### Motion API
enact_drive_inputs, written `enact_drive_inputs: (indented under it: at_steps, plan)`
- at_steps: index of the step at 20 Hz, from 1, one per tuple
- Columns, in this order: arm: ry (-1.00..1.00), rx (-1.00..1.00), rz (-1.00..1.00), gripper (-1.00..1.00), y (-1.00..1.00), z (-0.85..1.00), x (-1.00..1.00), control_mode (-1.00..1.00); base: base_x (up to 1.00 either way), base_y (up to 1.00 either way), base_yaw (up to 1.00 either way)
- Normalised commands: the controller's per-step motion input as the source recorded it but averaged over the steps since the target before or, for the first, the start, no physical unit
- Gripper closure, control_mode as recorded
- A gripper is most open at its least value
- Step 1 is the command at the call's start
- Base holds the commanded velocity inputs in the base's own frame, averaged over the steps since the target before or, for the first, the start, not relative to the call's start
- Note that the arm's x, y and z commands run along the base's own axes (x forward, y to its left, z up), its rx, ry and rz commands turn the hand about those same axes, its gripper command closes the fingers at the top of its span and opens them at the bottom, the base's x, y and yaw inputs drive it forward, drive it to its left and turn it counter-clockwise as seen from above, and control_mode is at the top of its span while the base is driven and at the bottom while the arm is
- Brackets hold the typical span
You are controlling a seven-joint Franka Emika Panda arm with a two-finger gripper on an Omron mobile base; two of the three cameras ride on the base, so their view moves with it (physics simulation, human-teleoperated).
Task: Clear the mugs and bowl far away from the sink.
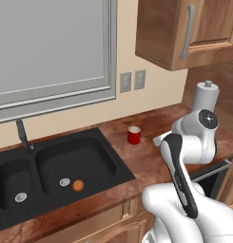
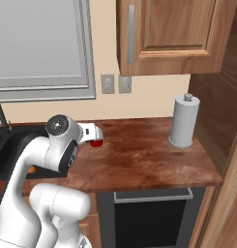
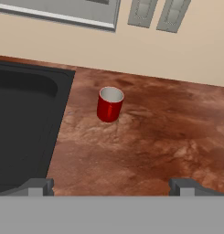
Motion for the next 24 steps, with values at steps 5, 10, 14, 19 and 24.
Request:
enact_drive_inputs:
  at_steps: [5, 10, 14, 19, 24]
  plan:
    - [0.00, 0.00, 0.00, -1.00, 0.00, 0.00, 0.00, 1.00, 0.16, 0.06, 0.00]
    - [0.00, 0.00, 0.00, -1.00, 0.00, 0.00, 0.00, 1.00, 0.00, 0.01, 0.00]
    - [0.00, 0.00, 0.00, -1.00, 0.00, 0.00, 0.00, 1.00, 0.03, 0.01, 0.00]
    - [0.00, 0.00, 0.00, -1.00, 0.00, 0.00, 0.00, 1.00, 0.05, 0.10, 0.07]
    - [0.00, 0.00, 0.00, -1.00, 0.00, 0.00, 0.00, 1.00, 0.01, 0.04, 0.08]
